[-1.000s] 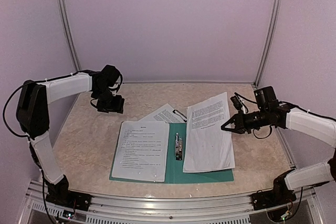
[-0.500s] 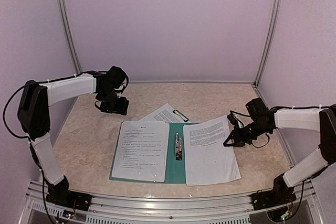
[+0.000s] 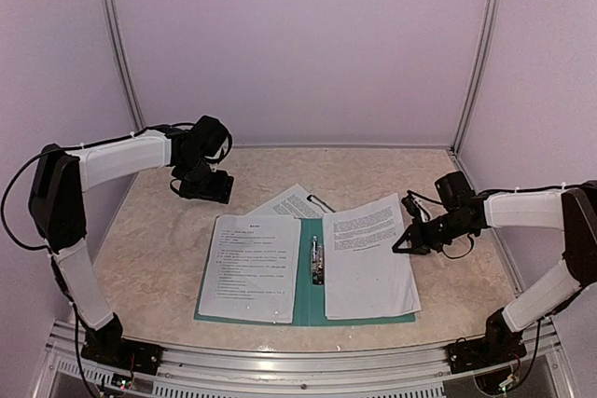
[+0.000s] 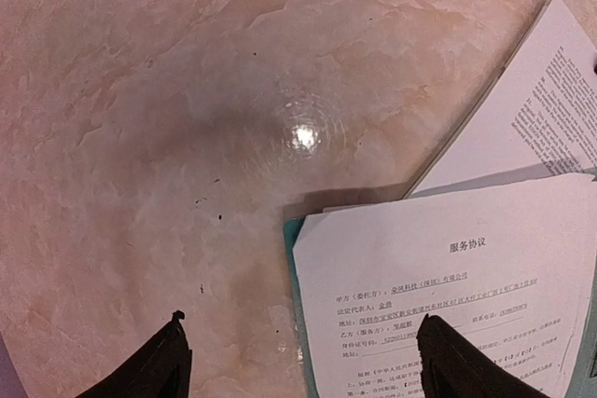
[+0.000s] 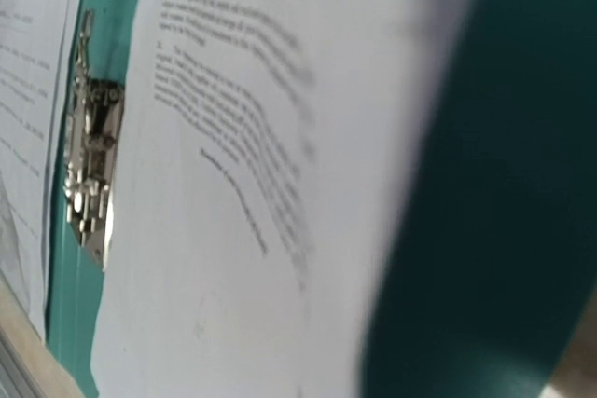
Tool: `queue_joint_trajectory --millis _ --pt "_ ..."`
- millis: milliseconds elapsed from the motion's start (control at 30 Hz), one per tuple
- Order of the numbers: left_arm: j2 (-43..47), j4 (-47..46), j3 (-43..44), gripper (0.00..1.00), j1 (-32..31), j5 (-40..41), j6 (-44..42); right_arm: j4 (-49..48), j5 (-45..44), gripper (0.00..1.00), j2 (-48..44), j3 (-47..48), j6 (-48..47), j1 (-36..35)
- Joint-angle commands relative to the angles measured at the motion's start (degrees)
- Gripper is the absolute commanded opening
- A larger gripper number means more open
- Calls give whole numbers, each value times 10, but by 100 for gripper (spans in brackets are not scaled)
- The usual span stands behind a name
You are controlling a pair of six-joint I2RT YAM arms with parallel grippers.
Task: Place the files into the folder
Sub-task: Insert the spring clip onto the folder.
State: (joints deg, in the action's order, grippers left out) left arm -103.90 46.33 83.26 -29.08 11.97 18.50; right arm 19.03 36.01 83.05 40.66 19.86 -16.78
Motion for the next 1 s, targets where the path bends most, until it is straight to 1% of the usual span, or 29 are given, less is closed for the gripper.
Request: queue_joint_trajectory --millis 0,333,400,533,733,800,900,967 --pt "26 2 -1 82 -10 13 10 -35 9 0 17 5 11 -9" --pt "32 0 -3 90 -17 16 22 -56 20 0 35 9 15 -20" --pt "32 1 -2 91 -18 17 22 -63 12 0 25 5 18 -21" --pt "32 3 -2 91 -19 21 22 -56 -4 0 -24 1 10 -21" --pt "26 2 1 91 -21 27 21 -55 28 0 -82 4 -17 -21" --pt "26 2 1 91 -21 29 21 -49 45 0 -81 4 -23 -21" --pt "26 3 0 91 -22 30 21 -65 77 0 -81 -5 -22 -20" --pt "26 3 -1 91 -23 32 21 -68 84 0 -82 -6 -25 -21"
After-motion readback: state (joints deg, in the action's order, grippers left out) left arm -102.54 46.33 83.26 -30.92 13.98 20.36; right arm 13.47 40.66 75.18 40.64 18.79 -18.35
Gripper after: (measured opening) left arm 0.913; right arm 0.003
